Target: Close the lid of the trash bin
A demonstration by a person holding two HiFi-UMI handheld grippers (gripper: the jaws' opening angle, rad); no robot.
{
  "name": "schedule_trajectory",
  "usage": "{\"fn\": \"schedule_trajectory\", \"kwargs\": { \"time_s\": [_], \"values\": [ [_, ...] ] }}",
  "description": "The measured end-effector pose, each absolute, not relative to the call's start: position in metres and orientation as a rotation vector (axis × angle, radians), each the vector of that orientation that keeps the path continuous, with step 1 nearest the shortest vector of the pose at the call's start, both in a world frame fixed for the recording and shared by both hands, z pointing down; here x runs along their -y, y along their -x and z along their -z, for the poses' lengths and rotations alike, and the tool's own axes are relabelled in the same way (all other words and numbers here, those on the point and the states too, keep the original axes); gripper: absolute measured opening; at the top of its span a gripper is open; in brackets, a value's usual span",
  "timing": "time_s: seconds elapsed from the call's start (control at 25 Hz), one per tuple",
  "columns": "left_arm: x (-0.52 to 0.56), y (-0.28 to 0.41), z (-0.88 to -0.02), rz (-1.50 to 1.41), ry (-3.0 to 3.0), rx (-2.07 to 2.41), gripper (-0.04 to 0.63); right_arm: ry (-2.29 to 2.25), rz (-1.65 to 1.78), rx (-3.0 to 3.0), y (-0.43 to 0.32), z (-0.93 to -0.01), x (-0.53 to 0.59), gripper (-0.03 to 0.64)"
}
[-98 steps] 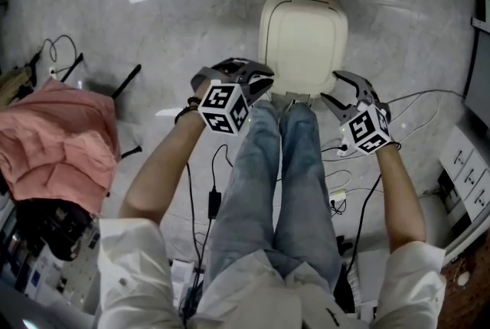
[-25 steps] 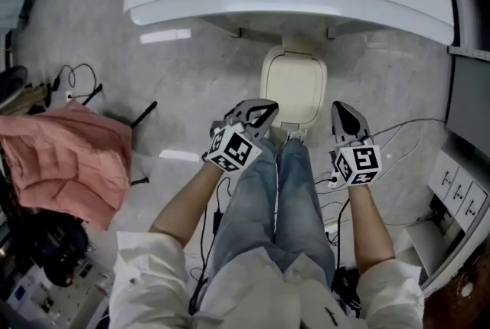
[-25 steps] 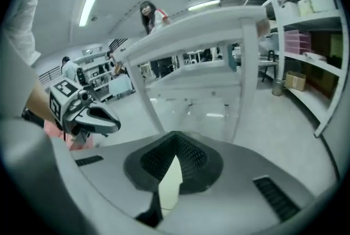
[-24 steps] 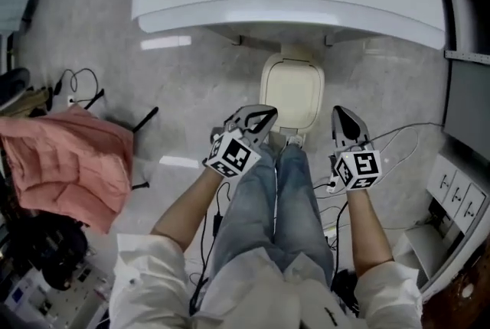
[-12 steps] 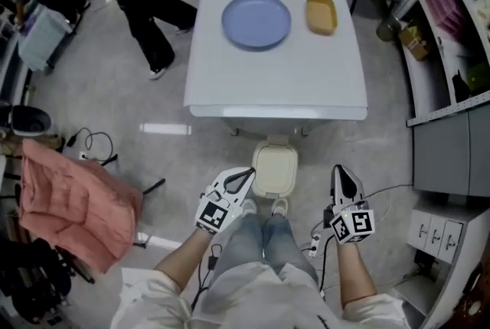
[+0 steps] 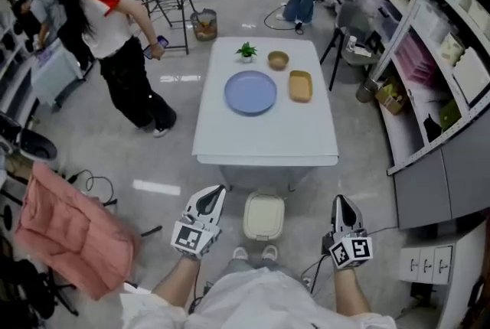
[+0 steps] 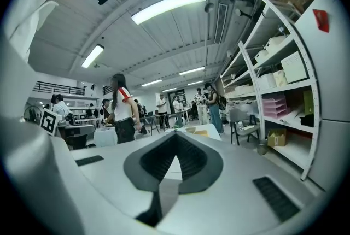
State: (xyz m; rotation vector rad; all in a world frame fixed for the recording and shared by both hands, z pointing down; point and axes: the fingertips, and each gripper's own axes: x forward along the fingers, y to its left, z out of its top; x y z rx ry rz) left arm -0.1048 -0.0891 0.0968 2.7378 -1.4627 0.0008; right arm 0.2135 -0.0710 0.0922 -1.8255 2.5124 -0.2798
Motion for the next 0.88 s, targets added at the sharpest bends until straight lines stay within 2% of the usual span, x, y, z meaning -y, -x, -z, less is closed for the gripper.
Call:
{"fn": "schedule_trajectory", "kwargs": {
  "time_s": [0.52, 0.88],
  "values": [
    [0.060, 0.148, -0.031, 0.153, -2.768, 1.668, 0.025, 1.861, 0.174, -2.365, -0.247, -0.044, 0.034, 0.017],
    [0.061, 0.135, -0.026, 0.127, -2.788, 1.676, 0.025, 1.856, 0.170, -2.381, -0.248, -0.043, 0.035, 0.017]
  ]
}}
